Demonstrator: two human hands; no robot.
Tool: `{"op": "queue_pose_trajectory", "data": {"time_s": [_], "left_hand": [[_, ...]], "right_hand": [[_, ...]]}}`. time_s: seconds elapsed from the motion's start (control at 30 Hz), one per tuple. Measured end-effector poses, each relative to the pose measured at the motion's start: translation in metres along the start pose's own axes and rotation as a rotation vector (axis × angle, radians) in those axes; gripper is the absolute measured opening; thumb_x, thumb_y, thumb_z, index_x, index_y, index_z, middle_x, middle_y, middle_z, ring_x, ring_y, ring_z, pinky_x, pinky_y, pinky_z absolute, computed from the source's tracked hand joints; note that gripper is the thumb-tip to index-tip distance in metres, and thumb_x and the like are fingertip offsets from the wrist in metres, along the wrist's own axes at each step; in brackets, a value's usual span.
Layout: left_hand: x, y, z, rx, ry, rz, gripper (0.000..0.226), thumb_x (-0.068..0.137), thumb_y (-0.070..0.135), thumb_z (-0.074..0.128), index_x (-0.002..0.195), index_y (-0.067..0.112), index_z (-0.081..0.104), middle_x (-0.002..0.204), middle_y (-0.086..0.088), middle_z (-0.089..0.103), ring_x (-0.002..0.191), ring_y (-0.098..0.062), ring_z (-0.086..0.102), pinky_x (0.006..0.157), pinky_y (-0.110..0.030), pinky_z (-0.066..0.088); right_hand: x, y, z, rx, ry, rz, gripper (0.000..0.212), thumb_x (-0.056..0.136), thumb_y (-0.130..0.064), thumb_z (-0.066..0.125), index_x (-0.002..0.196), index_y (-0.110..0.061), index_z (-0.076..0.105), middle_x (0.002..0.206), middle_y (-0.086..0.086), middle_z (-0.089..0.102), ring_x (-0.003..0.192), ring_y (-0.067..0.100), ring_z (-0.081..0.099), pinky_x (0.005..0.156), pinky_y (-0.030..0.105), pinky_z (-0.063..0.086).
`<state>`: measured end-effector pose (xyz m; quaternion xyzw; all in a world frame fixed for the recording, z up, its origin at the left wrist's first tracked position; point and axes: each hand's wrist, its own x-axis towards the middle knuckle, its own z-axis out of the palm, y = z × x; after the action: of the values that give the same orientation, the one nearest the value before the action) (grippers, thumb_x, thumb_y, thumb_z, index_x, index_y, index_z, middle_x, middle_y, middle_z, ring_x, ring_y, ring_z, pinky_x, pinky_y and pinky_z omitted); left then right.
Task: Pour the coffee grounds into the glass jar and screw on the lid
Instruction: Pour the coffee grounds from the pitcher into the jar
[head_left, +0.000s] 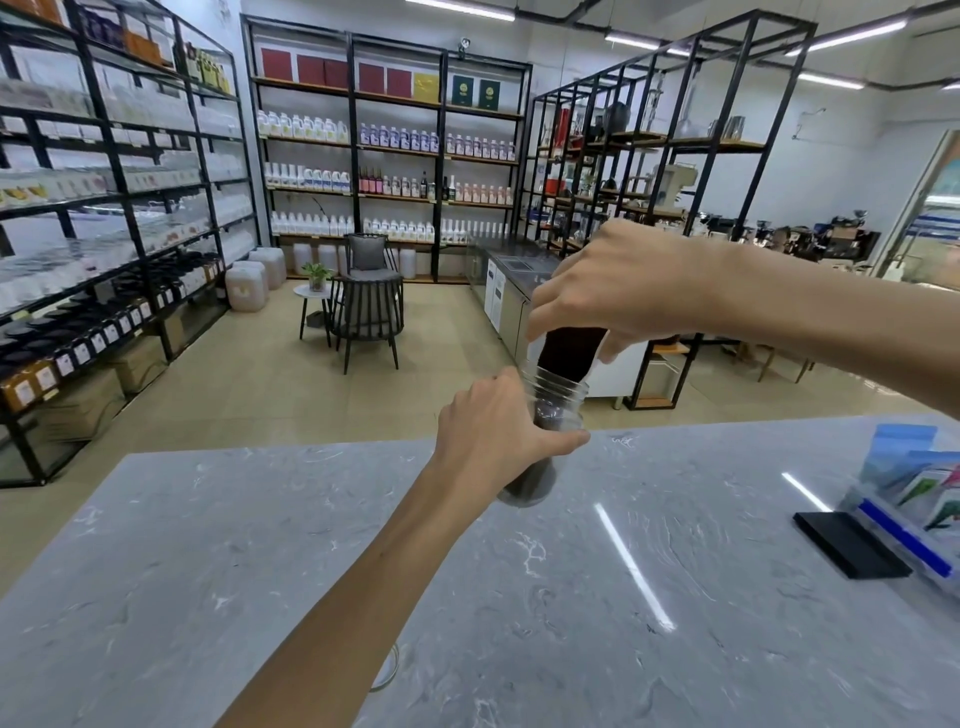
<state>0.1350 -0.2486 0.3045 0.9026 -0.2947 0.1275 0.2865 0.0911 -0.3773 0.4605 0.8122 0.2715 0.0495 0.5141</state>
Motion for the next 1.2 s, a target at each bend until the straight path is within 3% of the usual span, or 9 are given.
{"op": "queue_pose_trajectory", "data": {"time_s": [0.13, 0.23, 0.37, 0.53, 0.77, 0.93, 1.2], "left_hand": [[0.0, -0.001, -0.001, -0.014, 0.001, 0.002, 0.074, 0.061, 0.082, 0.067, 0.098, 0.019, 0.052, 0.082, 0.004, 0.057, 0.08, -0.022, 0.058, 0.066, -0.036, 0.048], [-0.001, -0.002, 0.001, -0.021, -0.014, -0.002, 0.075, 0.061, 0.083, 0.066, 0.099, 0.019, 0.053, 0.087, 0.003, 0.06, 0.083, -0.022, 0.059, 0.071, -0.038, 0.052], [-0.001, -0.002, 0.001, -0.045, 0.011, -0.008, 0.073, 0.061, 0.082, 0.066, 0.096, 0.02, 0.053, 0.084, 0.004, 0.058, 0.081, -0.021, 0.058, 0.065, -0.035, 0.045], [-0.001, -0.003, -0.001, -0.04, 0.002, -0.008, 0.073, 0.062, 0.082, 0.066, 0.098, 0.02, 0.054, 0.086, 0.003, 0.061, 0.083, -0.021, 0.059, 0.071, -0.039, 0.051], [-0.001, -0.001, -0.001, -0.088, -0.025, -0.022, 0.072, 0.062, 0.08, 0.067, 0.104, 0.023, 0.057, 0.092, 0.005, 0.064, 0.088, -0.021, 0.061, 0.076, -0.04, 0.054], [0.001, -0.002, -0.003, -0.101, 0.001, -0.019, 0.07, 0.062, 0.08, 0.067, 0.103, 0.024, 0.058, 0.089, 0.006, 0.065, 0.086, -0.02, 0.062, 0.072, -0.036, 0.052], [0.001, -0.006, -0.007, -0.083, 0.051, -0.019, 0.071, 0.062, 0.08, 0.067, 0.104, 0.024, 0.058, 0.091, 0.006, 0.065, 0.085, -0.02, 0.059, 0.065, -0.033, 0.042]], "right_hand": [[0.001, -0.001, -0.004, 0.021, -0.008, 0.018, 0.078, 0.077, -0.056, 0.074, 0.141, -0.041, 0.032, 0.134, -0.015, 0.055, 0.118, 0.022, 0.062, 0.069, 0.031, 0.046], [0.0, 0.0, -0.004, 0.019, -0.007, 0.007, 0.077, 0.077, -0.057, 0.074, 0.141, -0.042, 0.034, 0.134, -0.016, 0.056, 0.115, 0.021, 0.063, 0.064, 0.029, 0.038], [0.001, 0.003, -0.007, 0.018, -0.003, 0.042, 0.078, 0.075, -0.055, 0.076, 0.14, -0.04, 0.036, 0.131, -0.014, 0.058, 0.114, 0.022, 0.064, 0.065, 0.029, 0.041], [-0.001, 0.005, -0.005, 0.011, 0.0, 0.057, 0.079, 0.076, -0.057, 0.074, 0.142, -0.042, 0.034, 0.135, -0.016, 0.055, 0.117, 0.021, 0.063, 0.063, 0.029, 0.032], [0.004, 0.008, -0.012, 0.008, -0.027, 0.062, 0.079, 0.075, -0.058, 0.074, 0.142, -0.04, 0.037, 0.132, -0.015, 0.058, 0.111, 0.021, 0.065, 0.065, 0.029, 0.036], [0.009, 0.003, -0.009, -0.032, -0.071, 0.003, 0.076, 0.075, -0.054, 0.077, 0.139, -0.042, 0.038, 0.13, -0.015, 0.059, 0.111, 0.021, 0.064, 0.064, 0.03, 0.032], [0.008, 0.006, -0.013, 0.01, -0.033, 0.039, 0.078, 0.073, -0.055, 0.078, 0.139, -0.043, 0.038, 0.13, -0.017, 0.058, 0.113, 0.021, 0.064, 0.065, 0.031, 0.039]]}}
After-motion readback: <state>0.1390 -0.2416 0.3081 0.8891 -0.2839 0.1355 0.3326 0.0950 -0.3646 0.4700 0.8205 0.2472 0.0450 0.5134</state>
